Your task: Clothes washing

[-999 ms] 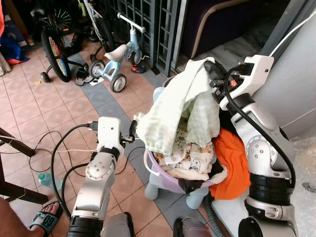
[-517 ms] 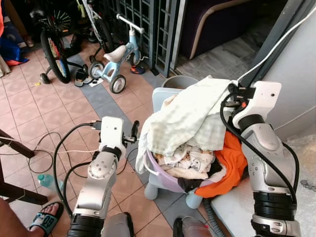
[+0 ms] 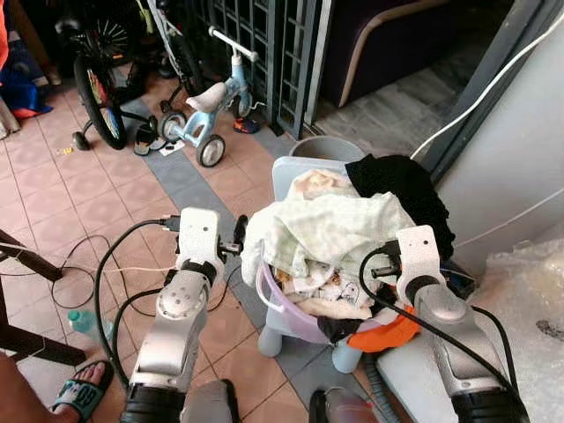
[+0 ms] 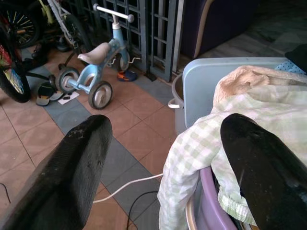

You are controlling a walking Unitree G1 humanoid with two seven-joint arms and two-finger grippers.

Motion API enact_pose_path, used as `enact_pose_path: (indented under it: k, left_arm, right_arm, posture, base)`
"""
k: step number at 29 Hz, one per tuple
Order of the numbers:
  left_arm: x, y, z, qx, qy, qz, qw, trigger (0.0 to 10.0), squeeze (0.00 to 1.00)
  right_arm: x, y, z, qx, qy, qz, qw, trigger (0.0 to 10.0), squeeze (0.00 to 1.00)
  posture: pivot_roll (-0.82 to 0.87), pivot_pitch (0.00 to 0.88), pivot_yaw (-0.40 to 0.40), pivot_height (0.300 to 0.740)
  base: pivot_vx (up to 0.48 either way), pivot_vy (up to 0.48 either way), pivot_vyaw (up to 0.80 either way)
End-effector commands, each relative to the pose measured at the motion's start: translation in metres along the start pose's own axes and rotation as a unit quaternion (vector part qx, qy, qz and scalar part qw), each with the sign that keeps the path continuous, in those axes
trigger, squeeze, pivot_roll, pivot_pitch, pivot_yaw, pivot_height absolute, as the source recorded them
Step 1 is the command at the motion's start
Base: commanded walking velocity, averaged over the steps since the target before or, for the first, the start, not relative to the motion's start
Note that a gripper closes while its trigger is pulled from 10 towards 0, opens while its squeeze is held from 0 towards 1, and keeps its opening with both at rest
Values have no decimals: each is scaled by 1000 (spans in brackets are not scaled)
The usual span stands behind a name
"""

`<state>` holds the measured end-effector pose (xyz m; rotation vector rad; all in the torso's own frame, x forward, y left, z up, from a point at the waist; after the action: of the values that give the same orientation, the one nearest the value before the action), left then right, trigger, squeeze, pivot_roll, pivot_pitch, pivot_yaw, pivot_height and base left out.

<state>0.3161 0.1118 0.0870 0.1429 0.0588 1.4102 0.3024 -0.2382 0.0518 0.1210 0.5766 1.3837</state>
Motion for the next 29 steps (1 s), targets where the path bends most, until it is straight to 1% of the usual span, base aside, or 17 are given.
enact_pose_path:
  k: [1,4,5,8,9,10,11,13,14,15,18,20,22,25,26,27,29]
  left_arm:
    - [-1,2,-2,6,0,-2,1000,10000,0]
    - [-1,2,-3,8,0,-4,1000,10000,0]
    - [-2,2,-3,8,0,-6,1000,10000,0]
    - [-3,1,-3,9,0,-7,1000,10000,0]
    - [-4,1,-2,8,-1,-9,1000,10000,0]
    - [-5,1,-2,8,-2,-9,1000,10000,0]
    - [-5,1,-2,8,-2,-9,1000,10000,0]
    - [-4,2,-2,7,-4,-6,1000,10000,0]
    - [-4,2,-2,7,-4,-6,1000,10000,0]
    - [-3,3,-2,8,-5,-5,1000,10000,0]
    - [-2,3,-2,9,-5,-2,1000,10000,0]
    - [0,5,-3,10,-5,2,1000,10000,0]
    - [0,5,-3,10,-5,2,1000,10000,0]
    - [0,4,-2,9,-6,1,1000,10000,0]
    - [0,4,-2,9,-6,1,1000,10000,0]
    - [0,4,-2,9,-7,0,1000,10000,0]
    - [0,3,-1,9,-8,0,1000,10000,0]
  right_arm:
    - [-34,0,-9,24,19,-56,998,0,0]
    - [-41,0,-12,30,24,-62,997,0,0]
    - [-33,0,-10,25,22,-40,999,0,0]
    - [-25,0,-7,19,18,-20,999,0,0]
    - [-11,0,-4,13,15,12,1000,2275,1000]
    - [4,1,1,4,7,47,999,10000,1000]
    - [4,1,1,4,7,47,999,10000,1000]
    - [32,5,12,-19,6,115,993,10000,1000]
    - [32,5,12,-19,6,115,993,10000,1000]
    - [40,7,15,-27,12,132,991,10000,1000]
    - [43,9,21,-46,16,142,989,10000,1000]
    - [33,8,40,-94,20,117,988,10000,1000]
    - [33,8,40,-94,20,117,988,10000,1000]
    - [19,9,87,-198,2,83,977,10000,1000]
    - [19,9,87,-198,2,83,977,10000,1000]
    - [22,11,98,-220,6,90,971,10000,1000]
    - [40,11,105,-227,12,130,965,10000,1000]
  posture:
    - [-30,110,-16,740]
    - [-35,114,-15,740]
    - [-36,118,-15,740]
    - [-36,118,-15,740]
    - [-35,120,-13,740]
    - [-31,123,-12,740]
    - [-31,123,-12,740]
    - [-21,126,-15,740]
    - [-21,126,-15,740]
    - [-19,128,-16,740]
    - [-15,130,-21,740]
    - [-11,129,-24,740]
    - [-11,129,-24,740]
    - [-9,126,-19,740]
    - [-9,126,-19,740]
    - [-7,127,-17,740]
    - [1,134,-11,740]
  base:
    - [0,0,0]
    - [0,0,0]
    - [0,0,0]
    - [0,0,0]
    - [0,0,0]
    - [0,0,0]
    - [0,0,0]
    - [0,0,0]
    - [0,0,0]
    - [0,0,0]
    - [0,0,0]
    - [0,0,0]
    - [0,0,0]
    - [0,0,0]
    - [0,0,0]
    - [0,0,0]
    - [0,0,0]
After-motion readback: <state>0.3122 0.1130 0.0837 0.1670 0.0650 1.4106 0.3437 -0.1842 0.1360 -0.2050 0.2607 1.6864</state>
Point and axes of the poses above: a point about 5 cm out from each wrist's last joint towards the gripper, its own y axis pointing back from the gripper into the wrist, its own z axis along the axis of the wrist's last joint, x = y × z, the point moved 4 cm from there along -y, pointing out of the wrist towards the gripper, and after that the axes turned 1 degree about -y, right-handed, at the moved point
